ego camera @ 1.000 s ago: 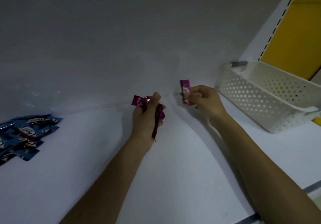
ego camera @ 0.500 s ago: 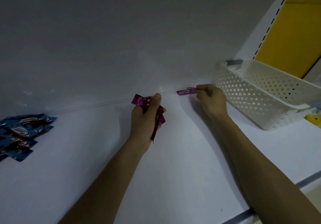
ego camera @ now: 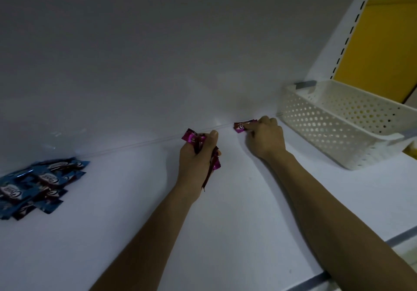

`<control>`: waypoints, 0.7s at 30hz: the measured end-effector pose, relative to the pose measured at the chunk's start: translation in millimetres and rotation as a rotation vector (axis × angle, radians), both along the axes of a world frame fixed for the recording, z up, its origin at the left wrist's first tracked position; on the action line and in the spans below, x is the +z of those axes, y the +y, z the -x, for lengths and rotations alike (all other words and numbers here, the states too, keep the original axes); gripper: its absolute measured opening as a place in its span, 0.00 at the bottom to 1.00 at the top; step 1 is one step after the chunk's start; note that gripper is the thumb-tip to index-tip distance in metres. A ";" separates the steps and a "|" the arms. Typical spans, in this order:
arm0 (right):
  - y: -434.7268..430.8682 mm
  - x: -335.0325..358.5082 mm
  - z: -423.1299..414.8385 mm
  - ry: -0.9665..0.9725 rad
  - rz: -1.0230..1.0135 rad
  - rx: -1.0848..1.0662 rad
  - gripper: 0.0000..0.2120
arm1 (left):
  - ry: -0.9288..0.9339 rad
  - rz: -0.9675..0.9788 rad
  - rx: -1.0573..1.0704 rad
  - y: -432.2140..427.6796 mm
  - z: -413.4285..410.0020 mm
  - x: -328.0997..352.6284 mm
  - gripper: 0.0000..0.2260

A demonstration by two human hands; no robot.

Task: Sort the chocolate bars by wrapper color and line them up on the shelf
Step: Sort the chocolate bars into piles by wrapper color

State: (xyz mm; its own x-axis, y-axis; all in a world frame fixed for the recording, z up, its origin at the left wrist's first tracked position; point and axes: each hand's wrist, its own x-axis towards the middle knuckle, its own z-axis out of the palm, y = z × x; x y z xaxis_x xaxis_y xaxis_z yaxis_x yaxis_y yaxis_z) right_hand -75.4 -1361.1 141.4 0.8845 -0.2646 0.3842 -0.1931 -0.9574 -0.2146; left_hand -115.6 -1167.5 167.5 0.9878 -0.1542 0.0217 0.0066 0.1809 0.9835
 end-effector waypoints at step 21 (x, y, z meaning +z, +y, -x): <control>31.0 39.8 36.4 -0.083 -1.078 0.444 0.19 | -0.092 -0.119 0.006 -7.7 -1.0 -2.2 0.07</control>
